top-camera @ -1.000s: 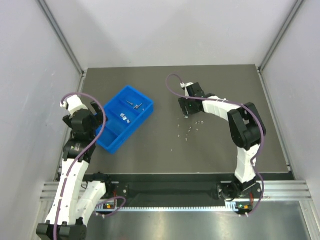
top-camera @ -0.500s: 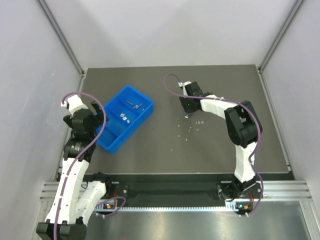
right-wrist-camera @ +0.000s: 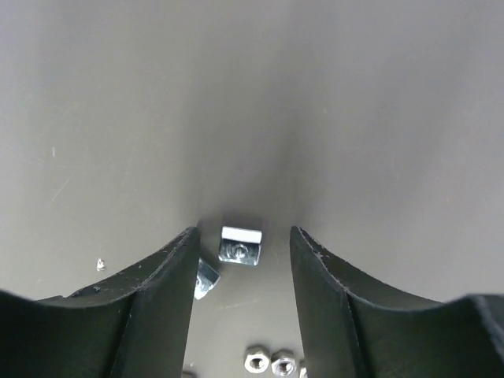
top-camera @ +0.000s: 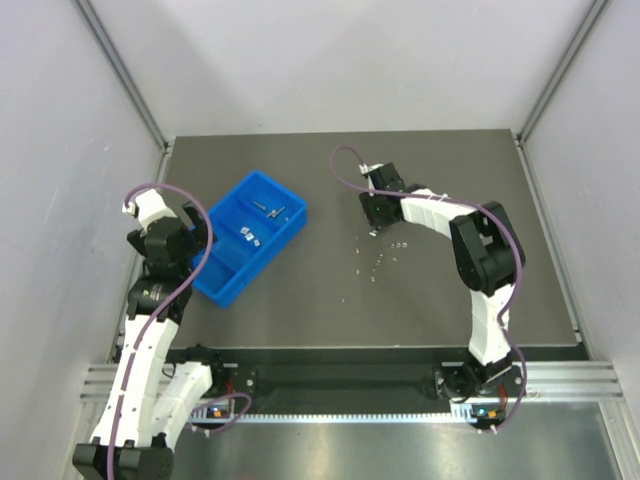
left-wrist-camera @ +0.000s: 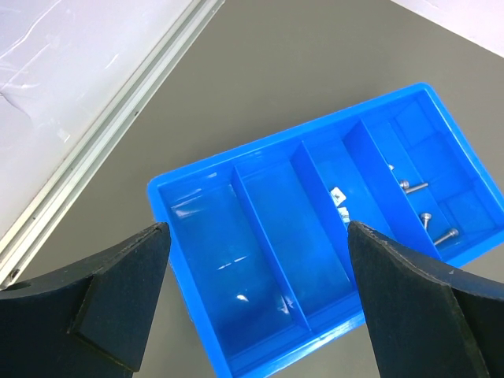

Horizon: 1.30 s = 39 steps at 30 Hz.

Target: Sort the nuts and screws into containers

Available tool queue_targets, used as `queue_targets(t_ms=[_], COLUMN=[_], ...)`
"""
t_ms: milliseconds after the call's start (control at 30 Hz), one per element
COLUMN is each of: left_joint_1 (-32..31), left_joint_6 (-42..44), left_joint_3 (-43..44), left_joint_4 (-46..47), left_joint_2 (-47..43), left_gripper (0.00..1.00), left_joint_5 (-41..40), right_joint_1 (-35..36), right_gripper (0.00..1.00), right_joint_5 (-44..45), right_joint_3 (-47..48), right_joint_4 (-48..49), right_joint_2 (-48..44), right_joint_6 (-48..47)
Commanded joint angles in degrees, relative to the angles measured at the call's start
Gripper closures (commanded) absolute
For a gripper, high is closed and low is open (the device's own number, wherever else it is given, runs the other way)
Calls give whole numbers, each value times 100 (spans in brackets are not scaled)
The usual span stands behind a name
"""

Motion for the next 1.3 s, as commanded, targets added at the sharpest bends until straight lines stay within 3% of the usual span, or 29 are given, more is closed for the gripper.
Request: queue_targets(t_ms=[0,233,500,700,900,1133,1267], left_joint_1=[21,21,21,21,21,21,21], left_joint_6=[47,47,47,47,56,56,56], left_joint_3=[1,-7,-16,-7,-7,-25,-34], left_joint_4=[264,264,264,264,272,290,299], left_joint_2=[-47,-74,-100,-109,-117,-205,-240], left_gripper=[1,1,1,1,1,1,1], left_joint_5=[-3,-21,-47,-65,14,58,41], right_joint_1=[77,77,77,270,1490,2519,2749], right_gripper=[50,59,82,91,91,92,92], right_joint_5=[250,321,294,-127,66,-276,-313], right_joint_3=[81,46,37,423,2407,5008,5336], right_joint_4=[-461,-462,-409,-426,-980,-1192,-823], right_joint_2=[-195,-107,-10,-651,-530,1129,1554], right_joint_6=[251,278,374,567,533,462,567])
